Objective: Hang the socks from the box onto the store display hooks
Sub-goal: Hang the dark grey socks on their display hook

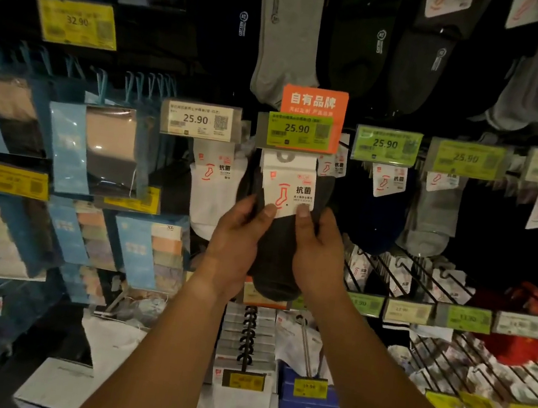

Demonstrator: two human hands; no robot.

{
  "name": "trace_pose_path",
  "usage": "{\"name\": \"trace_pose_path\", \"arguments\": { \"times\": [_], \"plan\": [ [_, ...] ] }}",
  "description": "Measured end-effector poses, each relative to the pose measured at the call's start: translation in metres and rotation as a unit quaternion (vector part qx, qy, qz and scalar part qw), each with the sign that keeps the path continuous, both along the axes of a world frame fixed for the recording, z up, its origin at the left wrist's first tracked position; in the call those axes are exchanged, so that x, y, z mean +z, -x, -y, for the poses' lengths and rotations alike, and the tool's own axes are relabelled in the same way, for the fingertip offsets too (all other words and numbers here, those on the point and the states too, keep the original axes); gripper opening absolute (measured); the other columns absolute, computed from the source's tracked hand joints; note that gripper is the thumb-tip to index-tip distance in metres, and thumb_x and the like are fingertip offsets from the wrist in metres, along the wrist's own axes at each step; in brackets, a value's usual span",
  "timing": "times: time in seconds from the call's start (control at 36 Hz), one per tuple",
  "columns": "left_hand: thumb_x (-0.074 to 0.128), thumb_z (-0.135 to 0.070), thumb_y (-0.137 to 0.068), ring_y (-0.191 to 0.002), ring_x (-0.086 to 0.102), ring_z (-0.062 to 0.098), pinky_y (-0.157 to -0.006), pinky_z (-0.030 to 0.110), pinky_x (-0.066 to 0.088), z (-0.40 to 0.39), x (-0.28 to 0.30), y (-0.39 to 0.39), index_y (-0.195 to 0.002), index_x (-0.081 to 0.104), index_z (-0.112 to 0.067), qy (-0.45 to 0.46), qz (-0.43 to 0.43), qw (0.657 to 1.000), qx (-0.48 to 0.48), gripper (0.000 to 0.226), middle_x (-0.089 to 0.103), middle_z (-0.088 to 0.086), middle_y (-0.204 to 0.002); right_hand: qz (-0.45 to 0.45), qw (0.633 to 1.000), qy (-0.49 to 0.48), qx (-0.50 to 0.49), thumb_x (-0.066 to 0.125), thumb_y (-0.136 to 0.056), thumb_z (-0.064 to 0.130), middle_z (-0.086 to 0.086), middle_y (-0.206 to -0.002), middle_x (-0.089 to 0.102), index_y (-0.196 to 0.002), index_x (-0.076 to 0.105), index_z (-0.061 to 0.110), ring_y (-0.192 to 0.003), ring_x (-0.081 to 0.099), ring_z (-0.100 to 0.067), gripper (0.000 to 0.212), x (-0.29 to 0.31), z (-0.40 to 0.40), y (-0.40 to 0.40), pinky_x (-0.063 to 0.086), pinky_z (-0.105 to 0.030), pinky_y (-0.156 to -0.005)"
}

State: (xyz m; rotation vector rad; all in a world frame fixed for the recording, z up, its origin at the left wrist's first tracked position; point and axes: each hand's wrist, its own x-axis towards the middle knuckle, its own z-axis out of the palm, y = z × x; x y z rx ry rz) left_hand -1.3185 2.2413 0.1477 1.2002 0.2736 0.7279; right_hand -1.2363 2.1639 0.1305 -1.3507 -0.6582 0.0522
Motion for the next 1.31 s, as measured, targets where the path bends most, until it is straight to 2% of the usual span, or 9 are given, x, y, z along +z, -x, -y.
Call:
{"name": "trace_pose_path", "arguments": {
  "times": [0.28,0.42,0.5,0.67,0.78,0.92,1.06,1.17,1.31],
  "plan": [
    [0.053,-0.013,-0.104,-0.104,0.073,0.017,-0.086,0.031,0.061,-0.008,0.014,-0.01,-0.126,0.066,-0.01,0.025,0.017,0.999,0.022,0.026,0.076,0.006,-0.114,-0.009,0.999,0.032,-0.011,0.053,-0.101,0.036,0.008,-0.101,0.068,-0.099,0.058,0.032,-0.098,0.066,-0.012,0.007,0.021,-0.014,-0.011,0.055,-0.038,-0.09],
    [0.056,-0.016,-0.103,-0.101,0.074,0.02,-0.086,0.033,0.061,-0.014,0.012,-0.02,-0.12,0.07,-0.009,0.031,-0.016,0.999,0.039,0.023,0.077,0.007,-0.109,-0.029,0.998,0.041,-0.025,0.053,-0.101,0.034,0.007,-0.096,0.067,-0.094,0.059,0.028,-0.092,0.065,-0.011,0.011,0.019,-0.023,-0.021,0.053,-0.03,-0.083],
    [0.061,-0.024,-0.101,-0.096,0.074,0.021,-0.085,0.035,0.062,-0.028,0.007,-0.034,-0.105,0.074,-0.012,-0.015,-0.077,0.993,0.087,0.018,0.079,0.004,-0.097,-0.024,0.996,0.08,-0.038,0.051,-0.102,0.034,0.011,-0.087,0.061,-0.098,0.058,0.018,-0.081,0.058,-0.002,0.018,0.022,-0.032,-0.031,0.045,-0.018,-0.067],
    [0.056,-0.047,-0.1,-0.082,0.066,0.025,-0.072,0.033,0.051,-0.045,0.005,-0.053,-0.086,0.068,-0.004,-0.219,-0.217,0.928,0.207,0.047,0.069,0.006,-0.081,-0.011,0.985,0.155,-0.078,0.046,-0.103,0.041,-0.003,-0.094,0.061,-0.106,0.058,0.009,-0.09,0.06,-0.023,0.034,0.025,-0.051,-0.045,0.048,-0.032,-0.079],
    [0.05,-0.055,-0.1,-0.092,0.067,0.029,-0.077,0.033,0.051,-0.043,-0.019,-0.048,-0.101,0.068,-0.007,-0.283,-0.283,0.893,0.204,0.051,0.072,0.012,-0.098,0.008,0.97,0.22,-0.104,0.041,-0.102,0.049,-0.005,-0.089,0.061,-0.102,0.053,0.01,-0.086,0.062,-0.027,0.04,0.004,-0.045,-0.038,0.041,-0.029,-0.07],
    [0.05,-0.054,-0.1,-0.107,0.064,0.036,-0.082,0.034,0.047,-0.036,-0.036,-0.039,-0.118,0.061,-0.007,-0.313,-0.335,0.867,0.193,0.052,0.069,0.018,-0.114,0.026,0.953,0.277,-0.116,0.041,-0.103,0.046,-0.016,-0.106,0.067,-0.106,0.05,0.007,-0.097,0.063,-0.034,0.04,-0.02,-0.037,-0.03,0.038,-0.028,-0.069],
    [0.055,-0.055,-0.097,-0.109,0.063,0.036,-0.084,0.036,0.048,-0.033,-0.034,-0.03,-0.116,0.057,-0.009,-0.31,-0.369,0.858,0.178,0.05,0.068,0.015,-0.116,0.03,0.948,0.299,-0.102,0.043,-0.101,0.05,-0.013,-0.107,0.067,-0.114,0.052,0.007,-0.097,0.064,-0.031,0.046,-0.023,-0.027,-0.027,0.045,-0.031,-0.073],
    [0.064,-0.052,-0.093,-0.109,0.06,0.034,-0.084,0.039,0.049,-0.019,-0.038,-0.01,-0.113,0.052,-0.012,-0.358,-0.393,0.811,0.246,0.047,0.061,0.014,-0.116,0.026,0.947,0.309,-0.086,0.045,-0.098,0.055,-0.011,-0.112,0.067,-0.12,0.052,0.009,-0.102,0.064,-0.029,0.052,-0.032,-0.002,-0.028,0.048,-0.031,-0.078],
    [0.067,-0.036,-0.092,-0.097,0.063,0.035,-0.075,0.035,0.048,0.026,-0.036,-0.016,-0.102,0.062,-0.011,-0.438,-0.32,0.789,0.289,0.028,0.066,0.014,-0.1,0.033,0.936,0.328,-0.123,0.05,-0.098,0.05,-0.013,-0.117,0.065,-0.122,0.052,0.007,-0.108,0.062,-0.031,0.049,-0.037,0.054,-0.041,0.043,-0.031,-0.081]
  ]
}}
